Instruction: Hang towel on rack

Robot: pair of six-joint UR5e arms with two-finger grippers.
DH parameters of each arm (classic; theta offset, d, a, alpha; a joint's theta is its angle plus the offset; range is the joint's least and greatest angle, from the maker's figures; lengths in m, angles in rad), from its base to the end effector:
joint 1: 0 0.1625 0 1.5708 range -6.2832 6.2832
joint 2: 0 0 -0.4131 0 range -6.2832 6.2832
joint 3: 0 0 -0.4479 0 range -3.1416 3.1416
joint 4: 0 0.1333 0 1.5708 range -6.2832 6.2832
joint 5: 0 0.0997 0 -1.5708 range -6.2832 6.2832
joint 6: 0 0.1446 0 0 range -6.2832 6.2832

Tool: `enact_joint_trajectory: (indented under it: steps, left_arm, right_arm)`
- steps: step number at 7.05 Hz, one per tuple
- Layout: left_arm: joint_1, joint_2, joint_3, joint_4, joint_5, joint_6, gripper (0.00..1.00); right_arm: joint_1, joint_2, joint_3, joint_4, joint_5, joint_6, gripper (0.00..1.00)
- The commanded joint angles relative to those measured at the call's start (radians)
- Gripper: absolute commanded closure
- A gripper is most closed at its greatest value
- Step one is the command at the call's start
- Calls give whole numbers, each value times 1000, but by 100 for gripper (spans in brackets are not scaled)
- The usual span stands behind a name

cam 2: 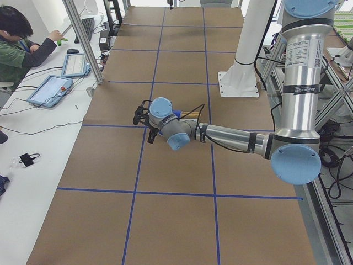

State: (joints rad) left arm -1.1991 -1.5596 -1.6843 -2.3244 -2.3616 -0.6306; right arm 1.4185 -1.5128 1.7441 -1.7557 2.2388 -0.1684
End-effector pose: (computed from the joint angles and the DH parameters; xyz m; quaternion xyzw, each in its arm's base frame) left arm 0.1834 -0.5543 0.5212 0.1675 0.4913 0.0501 0.8532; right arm -0.0425 -0.5649 0.5810 0.0246 -0.3275 -0.1583 0.9312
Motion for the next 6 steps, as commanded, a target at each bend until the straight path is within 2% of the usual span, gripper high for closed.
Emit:
enact_joint_trajectory:
  steps: [1,2,4,6]
  left_arm:
    - [-97,0,2,269,112,363,1]
    - [-129,-13,-2,398,201,516,1]
    - [-264,-17,21,581,206,601,1]
    - [-293,39,86,580,208,644,1]
  right_arm:
    - [31,-52,0,1,2,-2,0]
    - [33,-84,-2,1,1,3,0]
    - [51,-112,-2,1,-1,7,0]
    - [51,-113,-2,1,-1,10,0]
